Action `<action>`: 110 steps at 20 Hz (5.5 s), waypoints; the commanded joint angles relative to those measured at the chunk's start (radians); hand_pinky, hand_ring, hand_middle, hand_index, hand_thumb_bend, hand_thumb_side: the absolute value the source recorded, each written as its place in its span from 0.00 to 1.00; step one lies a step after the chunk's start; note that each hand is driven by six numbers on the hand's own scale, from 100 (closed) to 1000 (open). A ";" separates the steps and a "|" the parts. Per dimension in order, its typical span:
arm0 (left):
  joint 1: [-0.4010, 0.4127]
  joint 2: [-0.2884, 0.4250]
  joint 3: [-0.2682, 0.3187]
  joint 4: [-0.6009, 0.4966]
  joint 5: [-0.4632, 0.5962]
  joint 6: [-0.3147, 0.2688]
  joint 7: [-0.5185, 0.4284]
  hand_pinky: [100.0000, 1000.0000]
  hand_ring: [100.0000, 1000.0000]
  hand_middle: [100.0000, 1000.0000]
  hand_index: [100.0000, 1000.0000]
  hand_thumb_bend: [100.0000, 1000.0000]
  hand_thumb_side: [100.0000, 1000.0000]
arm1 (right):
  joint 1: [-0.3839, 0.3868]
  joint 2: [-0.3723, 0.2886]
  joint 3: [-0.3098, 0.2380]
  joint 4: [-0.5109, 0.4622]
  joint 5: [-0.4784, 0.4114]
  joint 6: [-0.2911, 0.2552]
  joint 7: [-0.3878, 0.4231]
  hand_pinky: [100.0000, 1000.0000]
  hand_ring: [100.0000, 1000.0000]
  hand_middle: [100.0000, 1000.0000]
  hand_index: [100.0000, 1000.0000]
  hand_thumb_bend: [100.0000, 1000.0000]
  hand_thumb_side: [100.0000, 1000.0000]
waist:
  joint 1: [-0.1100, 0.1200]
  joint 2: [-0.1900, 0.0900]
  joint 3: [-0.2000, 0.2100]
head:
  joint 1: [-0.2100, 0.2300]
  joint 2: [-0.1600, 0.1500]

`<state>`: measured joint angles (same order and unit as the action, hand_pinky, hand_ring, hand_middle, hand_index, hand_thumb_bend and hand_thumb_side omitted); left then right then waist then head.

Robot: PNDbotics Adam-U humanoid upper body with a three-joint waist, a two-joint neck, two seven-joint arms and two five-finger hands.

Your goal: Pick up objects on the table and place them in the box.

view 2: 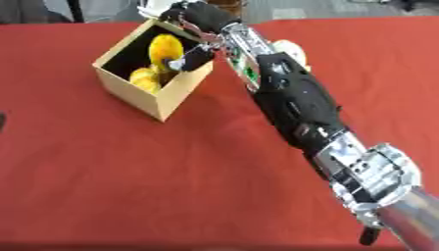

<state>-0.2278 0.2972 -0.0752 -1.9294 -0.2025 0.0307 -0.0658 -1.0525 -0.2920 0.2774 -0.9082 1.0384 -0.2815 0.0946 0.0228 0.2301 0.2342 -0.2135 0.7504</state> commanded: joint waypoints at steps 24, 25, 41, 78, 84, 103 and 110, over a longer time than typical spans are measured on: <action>0.010 0.029 0.035 0.001 -0.018 0.004 0.017 0.63 0.48 0.52 0.79 0.40 0.27 | 0.056 -0.196 -0.062 -0.273 -0.178 0.030 0.062 0.69 0.76 0.81 0.94 0.33 0.42 | -0.012 0.004 -0.089 | 0.063 -0.029; 0.010 0.030 0.037 0.002 -0.020 0.005 0.019 0.63 0.48 0.52 0.79 0.40 0.27 | 0.073 -0.209 -0.062 -0.278 -0.196 0.036 0.072 0.69 0.76 0.81 0.94 0.32 0.42 | -0.012 0.007 -0.094 | 0.070 -0.032; 0.010 0.030 0.043 0.001 -0.024 0.007 0.026 0.63 0.48 0.52 0.79 0.40 0.28 | 0.220 -0.324 -0.063 -0.219 -0.487 0.143 0.230 0.71 0.78 0.84 0.95 0.31 0.42 | -0.005 0.026 -0.114 | 0.089 -0.051; 0.020 0.021 0.036 -0.002 -0.018 0.006 0.011 0.64 0.49 0.52 0.79 0.39 0.28 | 0.140 -0.220 -0.162 0.121 -0.304 0.214 0.051 0.69 0.76 0.79 0.90 0.30 0.38 | 0.014 0.017 -0.104 | 0.068 -0.038; 0.021 0.019 0.033 -0.002 -0.016 0.006 0.008 0.64 0.49 0.52 0.79 0.39 0.28 | 0.127 -0.199 -0.172 0.146 -0.306 0.228 -0.012 0.66 0.72 0.70 0.85 0.26 0.34 | 0.016 0.015 -0.097 | 0.061 -0.035; 0.023 0.021 0.036 -0.001 -0.017 0.006 0.011 0.64 0.49 0.52 0.79 0.38 0.28 | 0.099 -0.210 -0.065 -0.121 -0.403 0.216 -0.249 0.52 0.49 0.27 0.44 0.00 0.00 | 0.011 0.012 -0.102 | 0.057 -0.033; 0.022 0.020 0.026 -0.002 -0.013 0.003 0.003 0.64 0.49 0.52 0.79 0.38 0.28 | 0.029 -0.159 0.045 -0.209 -0.417 0.161 -0.130 0.55 0.51 0.29 0.46 0.00 0.00 | 0.007 0.002 -0.090 | 0.036 -0.033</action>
<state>-0.1994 0.3060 -0.0494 -1.9167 -0.2208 0.0360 -0.0599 -0.9968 -0.4497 0.3128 -1.0912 0.6238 -0.1106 -0.0559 0.0255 0.2554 0.1439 -0.1714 0.7201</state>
